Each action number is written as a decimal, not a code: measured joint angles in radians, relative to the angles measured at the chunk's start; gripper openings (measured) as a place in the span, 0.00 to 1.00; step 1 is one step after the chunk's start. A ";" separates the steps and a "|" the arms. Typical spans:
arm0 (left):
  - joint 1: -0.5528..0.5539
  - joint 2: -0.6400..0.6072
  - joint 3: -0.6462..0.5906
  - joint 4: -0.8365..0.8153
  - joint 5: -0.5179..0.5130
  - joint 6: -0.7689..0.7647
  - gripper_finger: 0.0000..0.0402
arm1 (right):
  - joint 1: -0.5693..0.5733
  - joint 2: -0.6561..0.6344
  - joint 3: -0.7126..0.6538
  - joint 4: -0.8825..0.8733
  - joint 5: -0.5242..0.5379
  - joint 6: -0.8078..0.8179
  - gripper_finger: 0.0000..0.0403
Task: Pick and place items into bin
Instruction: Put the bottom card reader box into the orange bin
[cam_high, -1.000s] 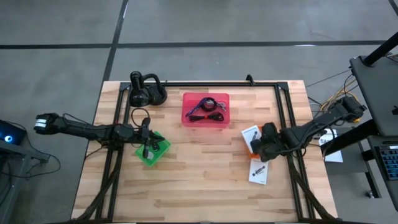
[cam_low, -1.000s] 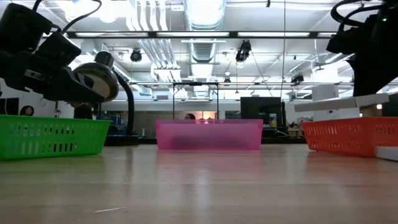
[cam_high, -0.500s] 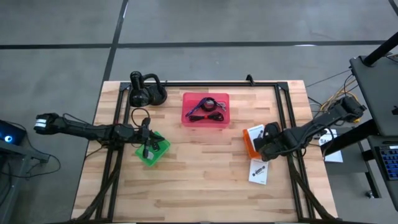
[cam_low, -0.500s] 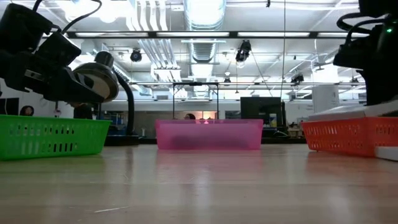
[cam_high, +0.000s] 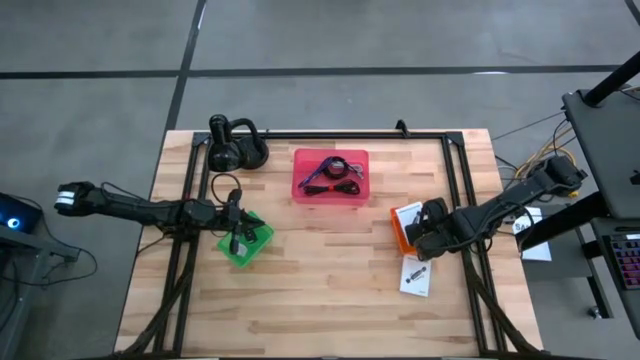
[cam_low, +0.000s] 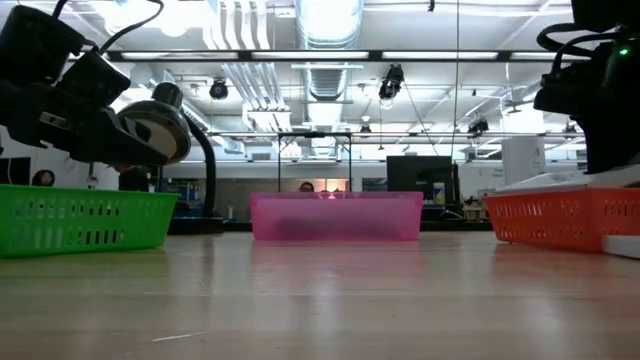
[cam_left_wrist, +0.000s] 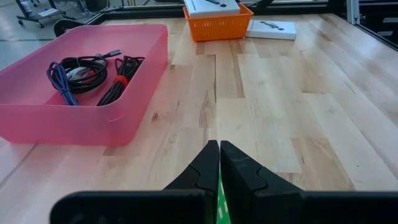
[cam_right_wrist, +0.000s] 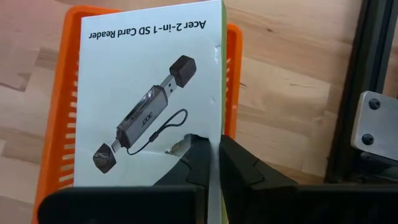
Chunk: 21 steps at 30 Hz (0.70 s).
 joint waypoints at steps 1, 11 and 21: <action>0.000 0.000 0.000 0.000 0.000 0.000 0.00 | 0.000 0.000 0.000 0.001 0.000 0.000 0.04; 0.000 0.000 0.000 0.000 0.000 0.000 0.00 | 0.000 -0.001 0.000 0.002 -0.019 -0.008 0.17; 0.000 0.000 0.000 0.000 0.000 0.000 0.00 | 0.000 -0.001 0.001 0.002 -0.048 -0.014 0.30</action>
